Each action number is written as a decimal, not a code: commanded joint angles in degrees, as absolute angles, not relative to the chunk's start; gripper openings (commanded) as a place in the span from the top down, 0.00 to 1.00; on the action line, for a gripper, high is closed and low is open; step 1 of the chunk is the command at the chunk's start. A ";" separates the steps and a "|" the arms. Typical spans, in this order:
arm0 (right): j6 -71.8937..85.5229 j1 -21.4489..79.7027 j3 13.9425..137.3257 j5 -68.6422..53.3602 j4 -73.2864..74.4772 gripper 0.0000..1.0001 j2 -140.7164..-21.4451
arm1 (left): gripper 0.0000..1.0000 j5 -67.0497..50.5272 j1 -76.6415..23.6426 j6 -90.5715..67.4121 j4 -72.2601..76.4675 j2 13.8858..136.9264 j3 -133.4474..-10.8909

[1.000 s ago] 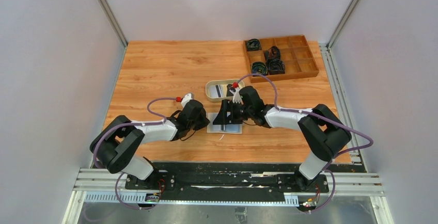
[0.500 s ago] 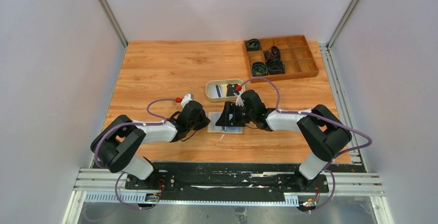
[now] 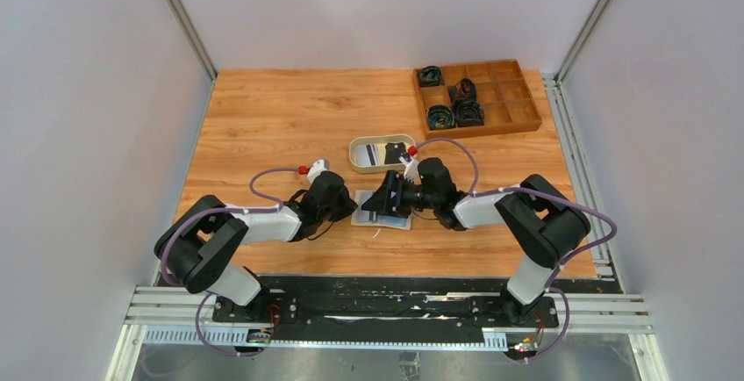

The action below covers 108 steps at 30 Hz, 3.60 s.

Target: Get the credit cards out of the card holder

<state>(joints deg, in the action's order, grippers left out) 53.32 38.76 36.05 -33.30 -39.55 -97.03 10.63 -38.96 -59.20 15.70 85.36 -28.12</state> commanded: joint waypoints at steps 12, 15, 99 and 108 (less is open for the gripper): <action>58.11 39.49 38.17 -32.07 -41.03 0.28 -99.88 | 1.00 11.67 -38.67 -58.87 8.94 87.01 -24.96; 57.86 39.94 39.28 -30.82 -37.64 0.28 -101.12 | 1.00 11.69 -38.67 -58.95 9.22 86.87 -24.83; 16.08 30.92 106.76 -34.06 26.85 1.00 -129.06 | 1.00 7.83 -38.58 -53.61 11.86 84.60 -25.24; 16.48 30.94 105.69 -35.42 26.31 0.94 -130.41 | 1.00 7.90 -38.58 -53.70 11.89 84.81 -25.23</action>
